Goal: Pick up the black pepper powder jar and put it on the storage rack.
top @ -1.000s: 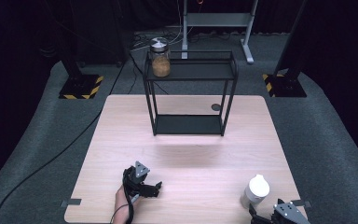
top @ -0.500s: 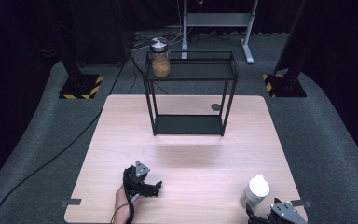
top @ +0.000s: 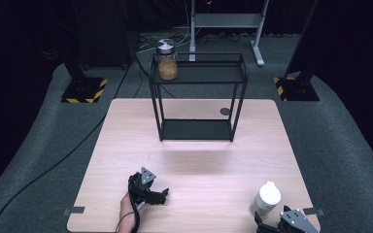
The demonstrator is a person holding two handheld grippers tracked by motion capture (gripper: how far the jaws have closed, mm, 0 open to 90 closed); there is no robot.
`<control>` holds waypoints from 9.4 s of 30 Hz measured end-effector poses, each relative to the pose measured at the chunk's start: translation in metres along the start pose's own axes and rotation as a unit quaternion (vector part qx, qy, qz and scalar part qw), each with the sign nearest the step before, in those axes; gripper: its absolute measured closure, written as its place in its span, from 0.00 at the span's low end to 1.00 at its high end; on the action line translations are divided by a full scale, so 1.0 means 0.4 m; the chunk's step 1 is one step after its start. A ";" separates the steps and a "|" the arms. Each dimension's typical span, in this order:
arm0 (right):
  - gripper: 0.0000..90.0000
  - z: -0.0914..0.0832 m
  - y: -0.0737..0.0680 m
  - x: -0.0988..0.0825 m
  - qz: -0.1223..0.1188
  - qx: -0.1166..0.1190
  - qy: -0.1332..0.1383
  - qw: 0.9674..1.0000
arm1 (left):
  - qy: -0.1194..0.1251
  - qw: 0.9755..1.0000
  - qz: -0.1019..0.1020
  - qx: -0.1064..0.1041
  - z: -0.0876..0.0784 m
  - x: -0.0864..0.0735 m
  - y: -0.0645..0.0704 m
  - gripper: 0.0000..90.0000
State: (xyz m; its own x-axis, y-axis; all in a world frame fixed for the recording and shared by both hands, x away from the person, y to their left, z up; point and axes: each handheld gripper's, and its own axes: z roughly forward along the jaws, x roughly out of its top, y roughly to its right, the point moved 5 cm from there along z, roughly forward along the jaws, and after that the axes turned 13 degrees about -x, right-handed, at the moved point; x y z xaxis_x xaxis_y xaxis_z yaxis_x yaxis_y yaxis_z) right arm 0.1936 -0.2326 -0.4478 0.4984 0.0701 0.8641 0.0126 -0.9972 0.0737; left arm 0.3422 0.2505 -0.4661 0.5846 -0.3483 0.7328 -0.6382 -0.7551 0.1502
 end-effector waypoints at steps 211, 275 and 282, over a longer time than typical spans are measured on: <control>0.34 0.167 -0.102 0.647 -0.084 0.151 0.199 0.965 | 0.002 1.000 0.023 0.005 0.013 0.009 0.011 0.00; 0.34 0.190 -0.113 0.845 -0.075 0.167 0.212 0.960 | 0.001 1.000 0.028 0.000 0.013 0.009 0.010 0.01; 0.34 0.194 -0.119 0.867 -0.078 0.166 0.208 0.961 | 0.000 1.000 0.028 0.000 0.012 0.009 0.010 0.01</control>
State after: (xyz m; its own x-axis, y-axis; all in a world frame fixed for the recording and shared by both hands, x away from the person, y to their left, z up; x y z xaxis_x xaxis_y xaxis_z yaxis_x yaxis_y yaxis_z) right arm 0.4330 -0.1631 -0.1904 0.0789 0.1548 0.9848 0.3699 -0.9219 0.1152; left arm 0.3442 0.2436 -0.4662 0.5471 -0.3900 0.7406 -0.6703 -0.7341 0.1087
